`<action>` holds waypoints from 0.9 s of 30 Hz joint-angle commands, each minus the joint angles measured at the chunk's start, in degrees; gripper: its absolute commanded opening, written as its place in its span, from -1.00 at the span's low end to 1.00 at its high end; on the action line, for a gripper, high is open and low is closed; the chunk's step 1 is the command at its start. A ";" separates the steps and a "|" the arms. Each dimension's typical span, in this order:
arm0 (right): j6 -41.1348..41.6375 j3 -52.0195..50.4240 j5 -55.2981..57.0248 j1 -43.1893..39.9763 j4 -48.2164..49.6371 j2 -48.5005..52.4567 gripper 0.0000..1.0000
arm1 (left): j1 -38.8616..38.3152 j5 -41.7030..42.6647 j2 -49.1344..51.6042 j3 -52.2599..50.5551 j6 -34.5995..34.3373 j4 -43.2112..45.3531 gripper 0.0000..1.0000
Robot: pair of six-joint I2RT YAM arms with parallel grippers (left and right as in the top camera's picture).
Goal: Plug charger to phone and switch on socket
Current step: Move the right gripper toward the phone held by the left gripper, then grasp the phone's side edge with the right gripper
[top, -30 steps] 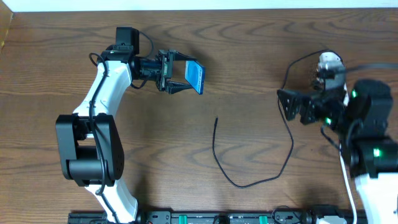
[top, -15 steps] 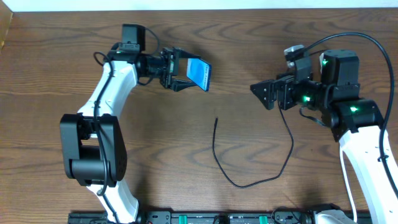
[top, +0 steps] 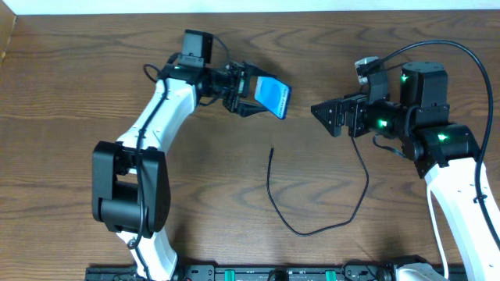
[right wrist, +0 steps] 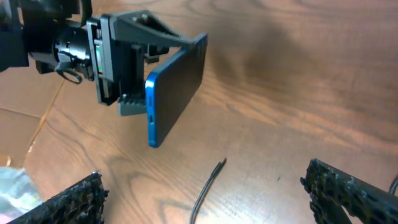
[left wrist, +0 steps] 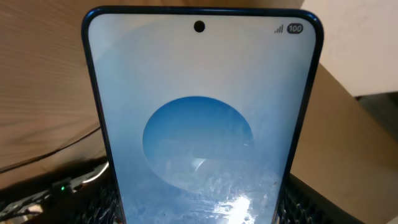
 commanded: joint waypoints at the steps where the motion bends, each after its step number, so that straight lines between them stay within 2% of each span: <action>1: 3.58 1.31 -0.66 0.48 -0.37 0.57 0.99 | -1.99 -0.70 -2.51 0.37 -4.37 2.38 -0.85; 8: 5.90 1.03 -0.59 1.64 -0.37 2.89 0.99 | -5.33 -1.97 -2.51 0.37 -9.57 7.85 -0.85; 15: 4.90 0.98 0.04 5.64 0.20 6.69 0.99 | -7.91 -4.90 -2.51 0.37 -10.21 9.31 -0.85; 23: 4.98 0.98 8.87 8.15 0.37 7.82 0.99 | -9.88 -4.90 -2.51 0.37 -10.23 9.29 -0.85; 27: 5.01 0.98 12.57 8.39 0.55 7.82 0.89 | -10.49 -4.90 -2.51 0.37 -11.34 9.27 -0.85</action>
